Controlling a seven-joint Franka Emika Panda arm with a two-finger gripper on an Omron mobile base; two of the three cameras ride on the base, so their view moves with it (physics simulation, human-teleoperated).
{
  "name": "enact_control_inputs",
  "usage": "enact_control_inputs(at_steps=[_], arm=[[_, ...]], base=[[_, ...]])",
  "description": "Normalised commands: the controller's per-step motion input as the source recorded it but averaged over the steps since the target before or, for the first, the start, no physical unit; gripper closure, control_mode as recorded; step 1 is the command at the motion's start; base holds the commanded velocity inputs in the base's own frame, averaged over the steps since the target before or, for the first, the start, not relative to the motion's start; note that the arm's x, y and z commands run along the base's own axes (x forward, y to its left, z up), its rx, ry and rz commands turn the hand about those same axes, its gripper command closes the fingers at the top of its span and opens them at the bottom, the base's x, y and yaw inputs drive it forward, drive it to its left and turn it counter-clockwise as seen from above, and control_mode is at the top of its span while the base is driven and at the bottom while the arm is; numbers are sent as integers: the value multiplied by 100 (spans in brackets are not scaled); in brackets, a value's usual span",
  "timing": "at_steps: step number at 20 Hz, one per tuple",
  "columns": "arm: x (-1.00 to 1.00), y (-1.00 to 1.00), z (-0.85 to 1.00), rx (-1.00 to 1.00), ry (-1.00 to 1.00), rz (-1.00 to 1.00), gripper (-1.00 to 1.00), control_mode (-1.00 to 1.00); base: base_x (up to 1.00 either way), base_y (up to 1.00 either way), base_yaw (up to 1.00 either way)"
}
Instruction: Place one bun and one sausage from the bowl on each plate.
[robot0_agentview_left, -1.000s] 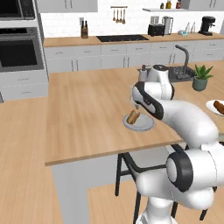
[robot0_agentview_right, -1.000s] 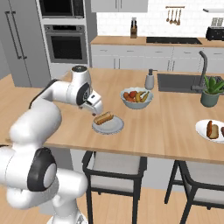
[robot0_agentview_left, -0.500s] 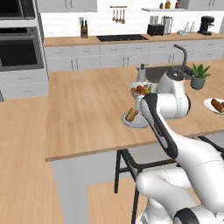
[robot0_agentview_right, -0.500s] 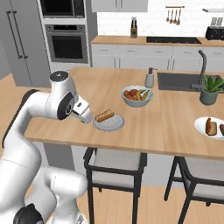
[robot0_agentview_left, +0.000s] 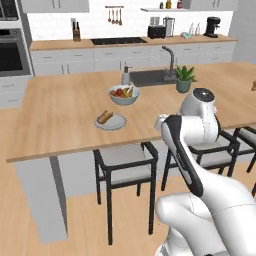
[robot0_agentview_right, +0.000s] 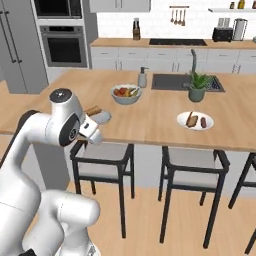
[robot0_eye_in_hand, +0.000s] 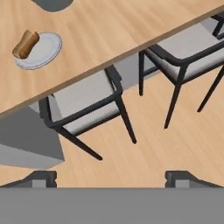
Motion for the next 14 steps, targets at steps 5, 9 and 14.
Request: enact_control_inputs(at_steps=[5, 9, 14], arm=[[0, 0, 0, 0, 0, 0, -100, 100], [0, 0, 0, 0, 0, 0, -100, 100], [0, 0, 0, 0, 0, 0, -100, 100]], base=[[3, -100, 0], [0, -100, 0], [8, -100, 0]])
